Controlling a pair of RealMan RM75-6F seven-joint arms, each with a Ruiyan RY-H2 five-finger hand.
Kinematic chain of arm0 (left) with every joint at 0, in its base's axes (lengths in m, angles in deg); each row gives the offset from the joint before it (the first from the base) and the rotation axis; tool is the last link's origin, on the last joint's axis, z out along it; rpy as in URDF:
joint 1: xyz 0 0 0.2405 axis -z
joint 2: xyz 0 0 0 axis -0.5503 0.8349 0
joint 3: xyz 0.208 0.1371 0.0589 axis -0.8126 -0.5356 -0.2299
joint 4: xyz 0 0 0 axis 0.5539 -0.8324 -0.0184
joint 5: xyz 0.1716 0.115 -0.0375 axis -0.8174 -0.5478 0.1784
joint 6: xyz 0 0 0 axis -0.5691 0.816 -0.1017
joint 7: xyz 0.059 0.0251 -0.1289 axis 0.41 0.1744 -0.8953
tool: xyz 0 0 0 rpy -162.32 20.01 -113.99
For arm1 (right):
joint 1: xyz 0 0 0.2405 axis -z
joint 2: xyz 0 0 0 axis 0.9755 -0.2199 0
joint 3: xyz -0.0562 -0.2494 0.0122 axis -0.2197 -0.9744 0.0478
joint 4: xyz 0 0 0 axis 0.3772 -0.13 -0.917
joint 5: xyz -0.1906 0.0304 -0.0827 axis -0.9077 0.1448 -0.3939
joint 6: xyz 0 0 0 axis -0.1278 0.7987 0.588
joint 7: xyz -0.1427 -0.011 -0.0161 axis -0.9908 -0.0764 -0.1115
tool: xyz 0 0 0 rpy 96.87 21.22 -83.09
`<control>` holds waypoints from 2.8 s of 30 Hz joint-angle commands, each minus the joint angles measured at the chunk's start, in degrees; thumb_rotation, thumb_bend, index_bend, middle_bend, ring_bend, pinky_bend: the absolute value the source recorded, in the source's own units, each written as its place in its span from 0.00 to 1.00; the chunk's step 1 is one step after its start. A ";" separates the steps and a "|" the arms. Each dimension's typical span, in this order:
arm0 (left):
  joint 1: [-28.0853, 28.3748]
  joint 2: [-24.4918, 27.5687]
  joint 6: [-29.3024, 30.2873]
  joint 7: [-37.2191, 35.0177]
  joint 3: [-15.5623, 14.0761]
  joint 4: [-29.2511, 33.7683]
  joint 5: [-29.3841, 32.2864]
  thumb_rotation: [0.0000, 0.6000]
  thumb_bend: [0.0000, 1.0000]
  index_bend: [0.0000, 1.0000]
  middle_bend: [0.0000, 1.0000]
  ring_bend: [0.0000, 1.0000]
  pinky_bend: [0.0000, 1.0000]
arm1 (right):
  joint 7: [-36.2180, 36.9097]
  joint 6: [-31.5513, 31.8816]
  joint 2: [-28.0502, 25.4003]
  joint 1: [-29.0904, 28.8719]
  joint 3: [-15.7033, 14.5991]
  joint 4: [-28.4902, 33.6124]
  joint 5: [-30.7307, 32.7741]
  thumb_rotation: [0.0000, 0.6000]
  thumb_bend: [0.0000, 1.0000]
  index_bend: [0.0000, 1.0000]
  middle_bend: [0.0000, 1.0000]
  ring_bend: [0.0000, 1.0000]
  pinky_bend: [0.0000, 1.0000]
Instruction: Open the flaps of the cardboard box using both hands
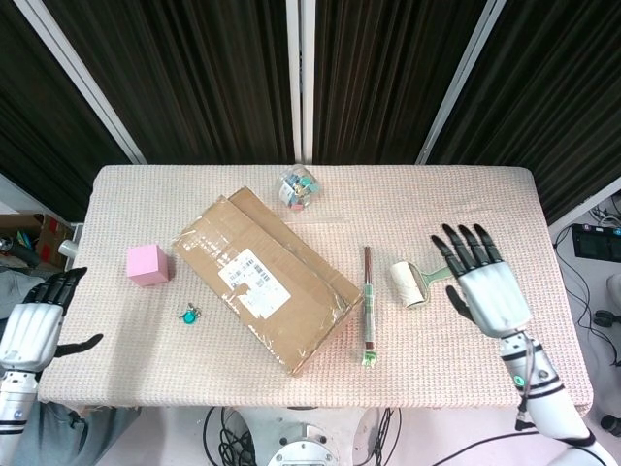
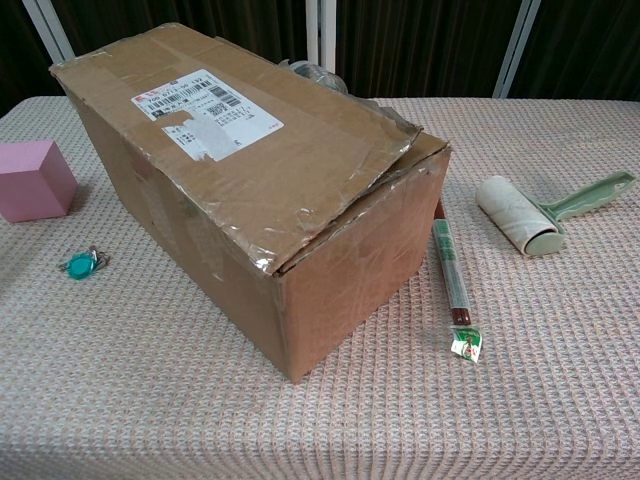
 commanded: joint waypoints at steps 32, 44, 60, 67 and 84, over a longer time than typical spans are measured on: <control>-0.53 0.02 0.99 -2.96 0.01 -2.93 0.32 0.94 0.00 0.07 0.10 0.13 0.23 | -4.14 -12.73 19.52 -20.57 -1.12 -8.68 5.87 1.00 0.30 0.00 0.00 0.00 0.00; -0.99 0.50 1.83 -2.91 0.14 -2.59 0.38 0.94 0.00 0.07 0.10 0.13 0.23 | -0.79 -9.16 22.26 -21.60 -1.22 -9.87 1.12 1.00 0.30 0.00 0.00 0.00 0.00; -1.49 0.45 3.62 -2.99 0.37 -2.73 -0.57 0.94 0.00 0.07 0.10 0.13 0.23 | 4.63 -1.20 31.25 -25.08 0.80 -12.13 -11.01 1.00 0.30 0.00 0.00 0.00 0.00; -1.90 0.88 4.16 -3.31 0.48 -2.86 -0.37 0.94 0.00 0.07 0.10 0.13 0.23 | 4.44 -0.59 34.47 -27.04 1.71 -12.61 -13.28 1.00 0.30 0.00 0.00 0.00 0.00; -2.90 1.00 5.16 -4.99 0.74 -4.45 0.31 0.95 0.00 0.07 0.10 0.13 0.23 | 4.84 -2.33 41.81 -32.08 0.65 -16.91 -17.57 1.00 0.04 0.00 0.00 0.00 0.00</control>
